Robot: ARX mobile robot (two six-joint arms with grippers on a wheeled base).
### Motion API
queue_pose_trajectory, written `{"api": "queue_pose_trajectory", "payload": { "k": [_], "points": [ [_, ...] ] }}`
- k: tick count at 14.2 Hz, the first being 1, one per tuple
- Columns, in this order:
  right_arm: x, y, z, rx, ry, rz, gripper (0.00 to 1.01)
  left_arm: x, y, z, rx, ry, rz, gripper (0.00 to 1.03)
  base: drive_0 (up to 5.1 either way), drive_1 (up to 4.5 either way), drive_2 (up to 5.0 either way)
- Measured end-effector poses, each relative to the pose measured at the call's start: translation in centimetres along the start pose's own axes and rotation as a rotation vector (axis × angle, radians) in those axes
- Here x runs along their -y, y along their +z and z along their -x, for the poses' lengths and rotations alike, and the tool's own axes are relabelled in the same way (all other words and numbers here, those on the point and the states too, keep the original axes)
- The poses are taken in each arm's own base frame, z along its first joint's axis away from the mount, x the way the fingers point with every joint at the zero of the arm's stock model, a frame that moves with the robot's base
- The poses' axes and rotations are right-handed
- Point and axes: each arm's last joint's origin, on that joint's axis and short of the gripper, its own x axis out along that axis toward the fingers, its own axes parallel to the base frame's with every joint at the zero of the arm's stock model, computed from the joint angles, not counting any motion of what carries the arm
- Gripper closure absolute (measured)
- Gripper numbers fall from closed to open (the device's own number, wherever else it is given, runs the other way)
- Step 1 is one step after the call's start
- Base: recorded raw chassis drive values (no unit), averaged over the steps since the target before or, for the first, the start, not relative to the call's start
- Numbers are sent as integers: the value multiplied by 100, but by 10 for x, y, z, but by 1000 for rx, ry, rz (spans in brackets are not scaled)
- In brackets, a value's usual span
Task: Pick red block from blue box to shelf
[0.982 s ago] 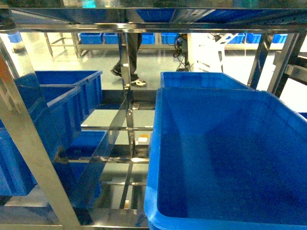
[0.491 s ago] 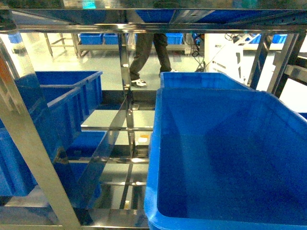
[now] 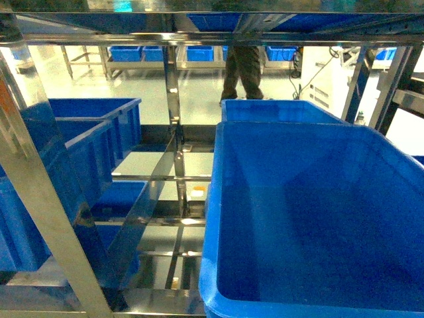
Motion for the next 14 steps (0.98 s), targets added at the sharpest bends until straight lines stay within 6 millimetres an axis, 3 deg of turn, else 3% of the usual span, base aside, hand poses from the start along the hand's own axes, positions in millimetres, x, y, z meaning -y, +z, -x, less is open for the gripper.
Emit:
{"api": "queue_pose_trajectory", "payload": {
  "k": [14],
  "points": [
    [0,0,0,0,0,0,72,0,0,0,0,0,0,5,0,0,0]
  ]
}}
